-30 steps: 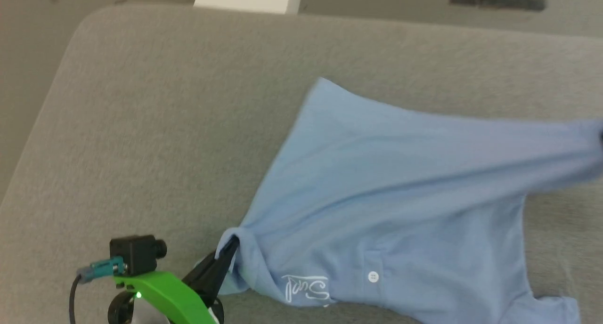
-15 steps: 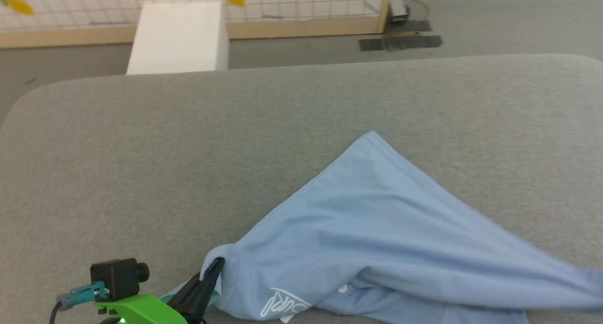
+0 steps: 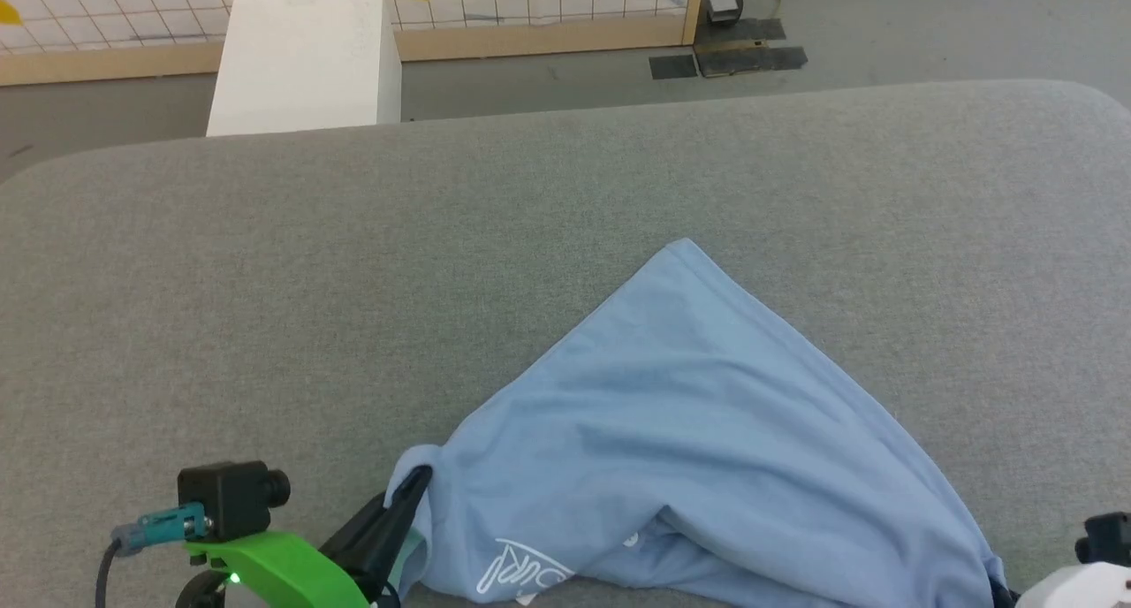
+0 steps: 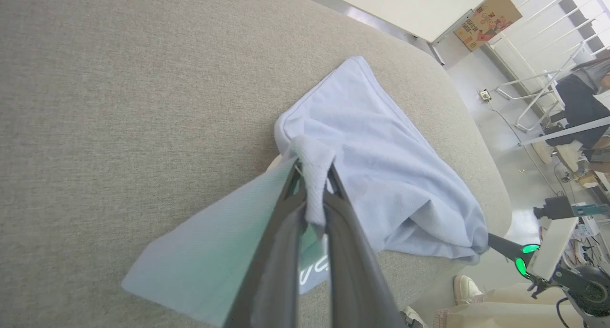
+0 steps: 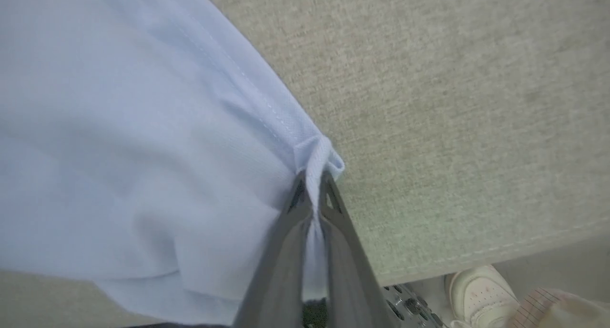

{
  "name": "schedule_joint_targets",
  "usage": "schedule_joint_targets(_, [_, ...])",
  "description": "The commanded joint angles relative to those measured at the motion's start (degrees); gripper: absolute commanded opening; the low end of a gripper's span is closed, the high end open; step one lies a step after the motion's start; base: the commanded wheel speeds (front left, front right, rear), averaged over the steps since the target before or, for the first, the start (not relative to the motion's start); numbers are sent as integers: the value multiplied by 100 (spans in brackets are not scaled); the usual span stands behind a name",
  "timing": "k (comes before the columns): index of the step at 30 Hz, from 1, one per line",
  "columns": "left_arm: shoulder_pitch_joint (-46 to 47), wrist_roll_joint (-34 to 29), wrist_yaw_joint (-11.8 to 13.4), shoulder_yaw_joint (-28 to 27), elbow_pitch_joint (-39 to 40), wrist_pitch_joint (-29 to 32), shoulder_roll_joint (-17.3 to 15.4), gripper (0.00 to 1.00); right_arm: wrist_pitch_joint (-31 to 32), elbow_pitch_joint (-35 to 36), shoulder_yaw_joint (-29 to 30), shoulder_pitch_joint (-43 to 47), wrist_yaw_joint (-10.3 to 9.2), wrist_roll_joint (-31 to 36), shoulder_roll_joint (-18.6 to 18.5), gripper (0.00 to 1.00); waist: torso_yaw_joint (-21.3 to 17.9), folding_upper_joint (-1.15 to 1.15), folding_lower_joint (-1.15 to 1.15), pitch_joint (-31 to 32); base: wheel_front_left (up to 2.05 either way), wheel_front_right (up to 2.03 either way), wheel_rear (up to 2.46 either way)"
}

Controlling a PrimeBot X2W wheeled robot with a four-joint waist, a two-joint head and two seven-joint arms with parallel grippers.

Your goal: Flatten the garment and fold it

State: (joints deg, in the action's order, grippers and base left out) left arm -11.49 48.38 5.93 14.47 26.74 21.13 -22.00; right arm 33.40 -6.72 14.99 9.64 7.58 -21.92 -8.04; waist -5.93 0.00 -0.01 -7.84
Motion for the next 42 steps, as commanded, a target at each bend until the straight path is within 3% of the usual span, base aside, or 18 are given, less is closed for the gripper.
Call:
schedule_joint_targets(1, [123,-49,18,9,29,28,-41,0,-83,-138,-57,-131,-9,8,-20,0,13,0,1,-55,0,0,0])
schedule_joint_targets(2, [140,-45,20,14,36,33,-35,0,-93,-214,-76,-174,-9,-28,-32,14,13,0,1,-72,0,0,0])
schedule_joint_targets(3, [153,-35,23,17,45,35,-24,0,-39,-266,-84,-207,-9,-76,-61,65,9,0,1,-96,0,0,0])
schedule_joint_targets(4, [157,-25,26,17,51,33,-16,0,95,-275,-46,-218,-9,-132,-94,100,4,0,1,-115,0,0,0])
schedule_joint_targets(7, [141,-2,19,8,45,-5,6,0,597,81,126,-185,-9,-364,-216,100,3,0,1,-157,0,0,0])
schedule_joint_targets(14, [180,-13,-99,37,-14,-202,86,0,1410,2109,828,-238,-9,-621,-828,100,174,0,1,-328,0,0,0])
schedule_joint_targets(17, [291,-28,-169,107,-47,-224,119,0,1389,2664,792,-780,-9,-663,-1033,100,333,0,1,-462,0,0,0])
schedule_joint_targets(20, [474,-46,-260,216,-100,-202,154,0,1331,2807,346,-1393,-9,-550,-1151,100,535,0,1,-622,0,0,0])
schedule_joint_targets(24, [777,-97,-378,390,-220,-120,191,0,1316,2415,-563,-2274,-9,-389,-1177,100,794,0,1,-847,0,0,0])
schedule_joint_targets(29, [1116,-146,-498,565,-360,-80,284,0,1198,1315,-1672,-3272,-9,-204,-1224,100,1020,0,1,-1089,0,0,0])
schedule_joint_targets(35, [1404,-178,-622,717,-513,-76,385,0,1075,41,-2401,-4115,-9,-131,-1246,100,1249,0,1,-1361,0,0,0])
schedule_joint_targets(42, [1695,-194,-758,893,-716,-98,535,0,817,-710,-2761,-4538,-9,-202,-1520,100,1580,0,1,-1633,0,0,0])
